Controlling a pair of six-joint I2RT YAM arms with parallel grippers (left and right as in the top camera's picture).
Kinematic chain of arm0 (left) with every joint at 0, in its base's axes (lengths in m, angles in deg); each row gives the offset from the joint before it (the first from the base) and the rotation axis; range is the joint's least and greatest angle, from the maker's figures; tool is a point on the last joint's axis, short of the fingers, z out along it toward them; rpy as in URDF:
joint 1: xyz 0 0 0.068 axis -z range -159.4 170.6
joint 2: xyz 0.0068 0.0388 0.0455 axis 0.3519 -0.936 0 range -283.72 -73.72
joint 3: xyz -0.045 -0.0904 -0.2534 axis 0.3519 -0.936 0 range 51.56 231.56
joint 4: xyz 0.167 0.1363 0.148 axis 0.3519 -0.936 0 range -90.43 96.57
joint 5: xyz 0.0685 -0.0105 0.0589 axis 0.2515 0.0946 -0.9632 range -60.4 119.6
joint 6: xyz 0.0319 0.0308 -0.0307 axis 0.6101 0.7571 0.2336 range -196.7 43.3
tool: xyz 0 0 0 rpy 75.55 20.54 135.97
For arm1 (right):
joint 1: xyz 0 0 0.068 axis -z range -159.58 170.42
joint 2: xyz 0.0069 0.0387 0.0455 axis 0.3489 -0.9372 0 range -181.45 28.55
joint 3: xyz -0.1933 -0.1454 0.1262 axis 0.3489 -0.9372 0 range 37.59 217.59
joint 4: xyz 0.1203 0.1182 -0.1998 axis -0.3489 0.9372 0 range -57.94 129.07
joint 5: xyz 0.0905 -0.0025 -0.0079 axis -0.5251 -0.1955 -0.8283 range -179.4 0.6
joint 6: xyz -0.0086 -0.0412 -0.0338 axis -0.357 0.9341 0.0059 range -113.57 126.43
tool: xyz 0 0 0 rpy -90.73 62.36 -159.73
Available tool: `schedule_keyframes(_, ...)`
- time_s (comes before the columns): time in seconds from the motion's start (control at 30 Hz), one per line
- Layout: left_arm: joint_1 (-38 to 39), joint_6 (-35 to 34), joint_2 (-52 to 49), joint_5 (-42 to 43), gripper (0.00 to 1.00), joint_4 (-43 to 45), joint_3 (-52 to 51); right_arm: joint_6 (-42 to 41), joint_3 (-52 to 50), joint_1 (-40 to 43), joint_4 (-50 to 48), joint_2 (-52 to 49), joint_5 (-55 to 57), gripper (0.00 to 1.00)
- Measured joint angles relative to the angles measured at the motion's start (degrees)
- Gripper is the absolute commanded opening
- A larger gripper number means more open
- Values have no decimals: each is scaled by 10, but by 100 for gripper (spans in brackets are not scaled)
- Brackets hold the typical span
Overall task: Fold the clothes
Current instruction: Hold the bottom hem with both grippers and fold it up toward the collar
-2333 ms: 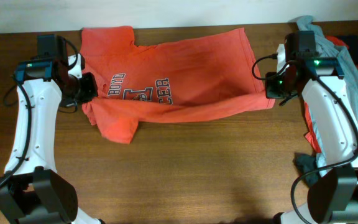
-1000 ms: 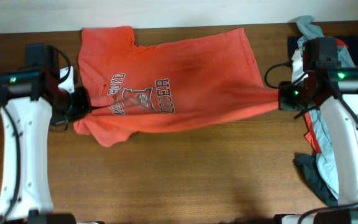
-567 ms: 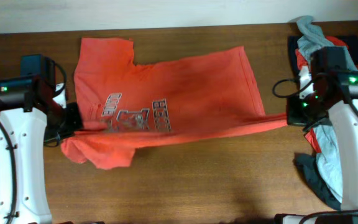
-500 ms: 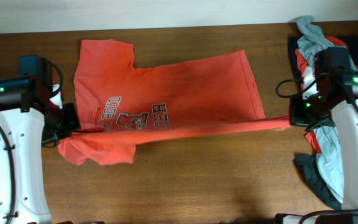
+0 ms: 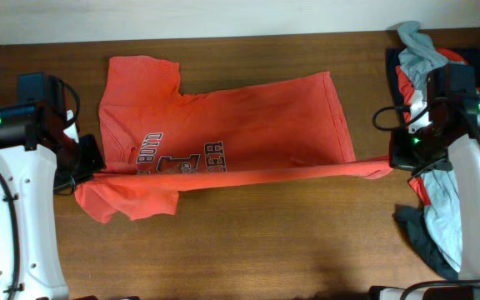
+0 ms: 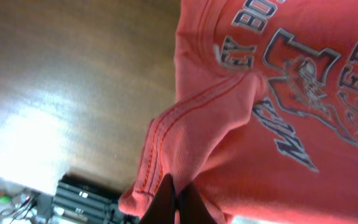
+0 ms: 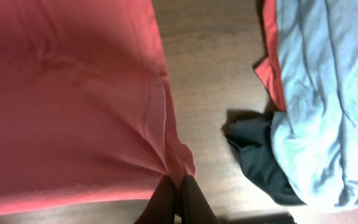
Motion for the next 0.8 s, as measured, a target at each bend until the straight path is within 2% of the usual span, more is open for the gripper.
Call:
schedule_keyframes(0.3,0,0,0,14,0,61,-27,7,0,-52,-20,-21,-16,4)
schedule_keyframes(0.5,0,0,0,17,0,110,-57,8,0,-55,-27,-76,-18,4)
schedule_keyframes(0.8,0,-4,-9,17,0,211,-129,11,0,-55,-57,-108,-18,4)
